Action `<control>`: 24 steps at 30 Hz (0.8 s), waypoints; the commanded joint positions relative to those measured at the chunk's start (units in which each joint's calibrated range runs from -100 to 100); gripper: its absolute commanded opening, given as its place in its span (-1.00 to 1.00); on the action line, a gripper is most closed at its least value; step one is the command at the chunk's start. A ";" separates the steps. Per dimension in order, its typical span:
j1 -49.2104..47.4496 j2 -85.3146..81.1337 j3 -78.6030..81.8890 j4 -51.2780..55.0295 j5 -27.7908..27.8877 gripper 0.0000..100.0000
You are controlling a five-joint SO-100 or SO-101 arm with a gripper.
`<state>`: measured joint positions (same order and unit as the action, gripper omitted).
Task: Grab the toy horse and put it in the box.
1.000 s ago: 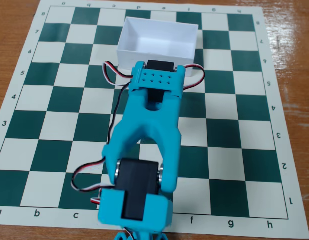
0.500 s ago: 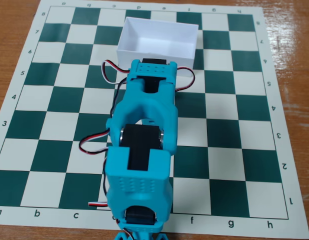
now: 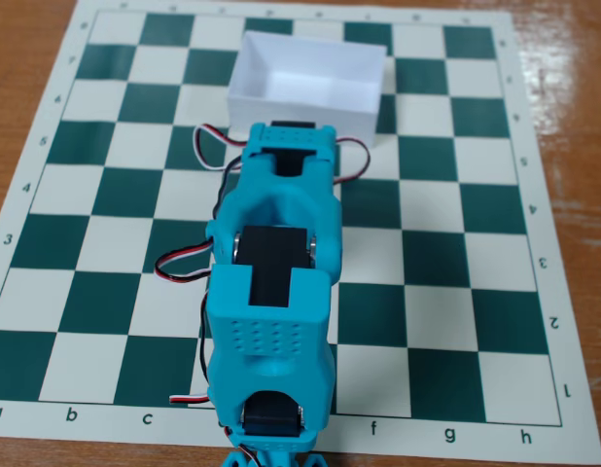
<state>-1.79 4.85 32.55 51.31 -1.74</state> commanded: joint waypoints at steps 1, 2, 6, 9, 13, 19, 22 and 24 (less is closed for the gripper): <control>0.15 -4.50 -1.00 -0.98 2.01 -1.00; 0.29 -7.24 -0.55 -1.48 3.18 -1.00; 0.51 -23.79 2.91 -5.05 11.34 -1.00; 1.22 -34.50 6.00 -10.86 18.52 -1.00; 3.29 -31.40 3.09 -20.33 24.87 -1.00; 5.44 -6.89 -22.12 -25.57 26.29 -1.00; 5.44 5.15 -35.96 -25.57 26.53 -1.00; 5.08 11.34 -42.70 -25.65 26.68 -1.00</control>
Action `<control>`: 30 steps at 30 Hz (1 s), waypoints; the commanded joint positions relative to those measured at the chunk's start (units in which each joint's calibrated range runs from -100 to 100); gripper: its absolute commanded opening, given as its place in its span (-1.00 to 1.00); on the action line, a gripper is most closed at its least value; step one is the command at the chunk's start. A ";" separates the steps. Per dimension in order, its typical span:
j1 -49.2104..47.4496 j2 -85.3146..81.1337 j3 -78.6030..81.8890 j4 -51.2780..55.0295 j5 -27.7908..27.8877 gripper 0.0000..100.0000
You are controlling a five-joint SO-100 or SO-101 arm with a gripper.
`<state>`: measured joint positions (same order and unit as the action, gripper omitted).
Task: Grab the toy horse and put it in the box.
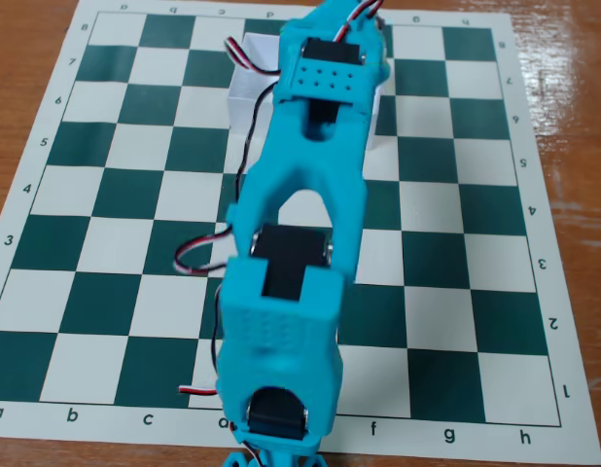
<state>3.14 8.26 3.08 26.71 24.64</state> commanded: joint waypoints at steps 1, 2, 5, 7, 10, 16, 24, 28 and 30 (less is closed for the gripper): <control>-0.21 10.42 -15.69 -1.04 0.29 -1.00; -0.49 12.54 -17.69 -0.88 0.29 -1.00; -1.85 17.59 -20.88 -0.63 0.29 -1.00; -2.85 20.24 -22.06 -0.79 0.29 -1.00; -4.49 23.87 -24.52 0.53 0.00 -1.00; -6.99 29.71 -29.80 2.86 -0.93 -1.00; -7.28 31.21 -30.44 3.44 -0.93 -0.54; -6.71 31.30 -30.98 3.44 -0.93 -0.42; -6.42 31.30 -31.53 3.44 -0.93 -0.42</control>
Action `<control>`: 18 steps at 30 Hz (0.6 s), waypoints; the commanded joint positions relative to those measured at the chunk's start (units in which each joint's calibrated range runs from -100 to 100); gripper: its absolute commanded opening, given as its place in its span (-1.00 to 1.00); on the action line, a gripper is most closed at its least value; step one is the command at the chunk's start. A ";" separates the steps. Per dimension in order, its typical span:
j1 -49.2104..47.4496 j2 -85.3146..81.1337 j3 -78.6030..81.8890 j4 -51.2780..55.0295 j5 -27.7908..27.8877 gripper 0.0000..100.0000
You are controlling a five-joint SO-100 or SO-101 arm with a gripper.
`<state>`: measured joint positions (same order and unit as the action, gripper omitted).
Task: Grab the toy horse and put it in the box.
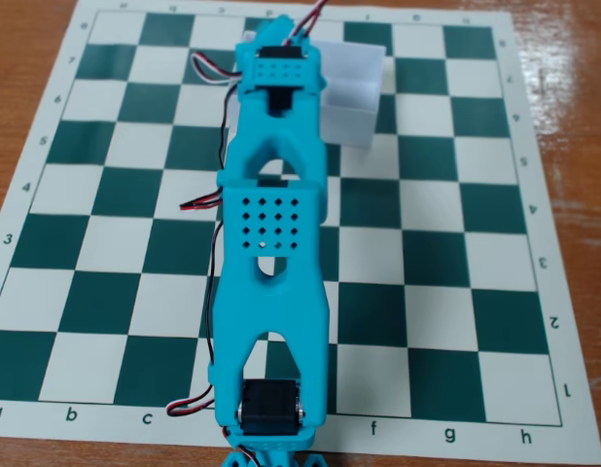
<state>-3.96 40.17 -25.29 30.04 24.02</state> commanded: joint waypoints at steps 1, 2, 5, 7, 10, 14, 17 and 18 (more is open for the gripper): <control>0.89 -0.97 -3.15 0.20 -0.31 -0.43; 1.03 -1.76 -3.06 0.86 -0.11 -0.51; 1.60 -7.16 0.49 1.61 -0.16 -1.00; 2.17 -13.80 6.68 2.02 -0.31 -1.00; 2.96 -26.98 19.33 7.01 -0.40 -1.00; 4.24 -47.16 42.45 10.83 -0.06 -1.00; 4.60 -61.94 60.66 11.24 3.02 -1.00; 4.60 -66.81 66.67 10.50 3.85 -1.00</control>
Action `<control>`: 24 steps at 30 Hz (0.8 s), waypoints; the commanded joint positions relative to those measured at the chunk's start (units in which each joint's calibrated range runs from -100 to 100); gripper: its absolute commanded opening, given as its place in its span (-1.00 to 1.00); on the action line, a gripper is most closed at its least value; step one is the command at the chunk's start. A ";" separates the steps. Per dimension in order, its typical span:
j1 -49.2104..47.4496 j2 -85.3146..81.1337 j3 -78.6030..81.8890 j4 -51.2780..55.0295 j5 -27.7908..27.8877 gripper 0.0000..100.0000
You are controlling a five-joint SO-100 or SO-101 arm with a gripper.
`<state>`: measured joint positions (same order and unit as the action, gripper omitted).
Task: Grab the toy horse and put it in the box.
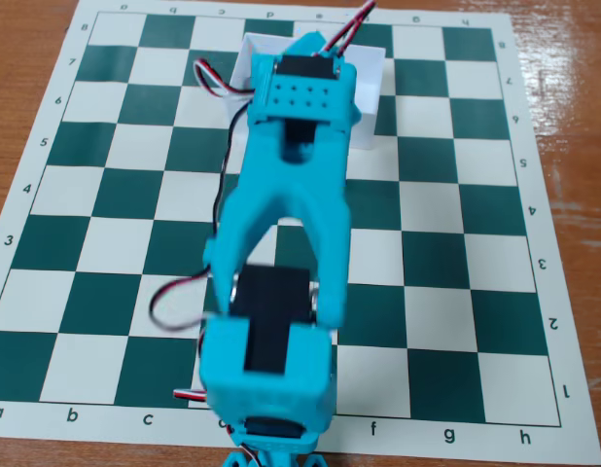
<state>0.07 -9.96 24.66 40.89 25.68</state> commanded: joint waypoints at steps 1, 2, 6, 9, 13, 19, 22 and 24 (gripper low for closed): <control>0.57 -21.10 21.90 -0.44 2.96 -1.00; 0.43 -25.18 26.73 -0.53 3.65 -1.00; -0.72 -41.46 42.93 -0.53 6.09 -1.00; -1.07 -54.47 54.13 -0.53 8.48 -1.00; -0.15 -71.90 67.78 0.72 11.75 -1.00; 0.21 -82.52 75.25 10.02 12.14 -1.00; -1.22 -87.12 75.25 17.50 12.14 -1.00; -2.36 -89.69 75.25 23.39 12.34 -1.00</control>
<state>-0.82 -96.94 99.64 57.79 37.81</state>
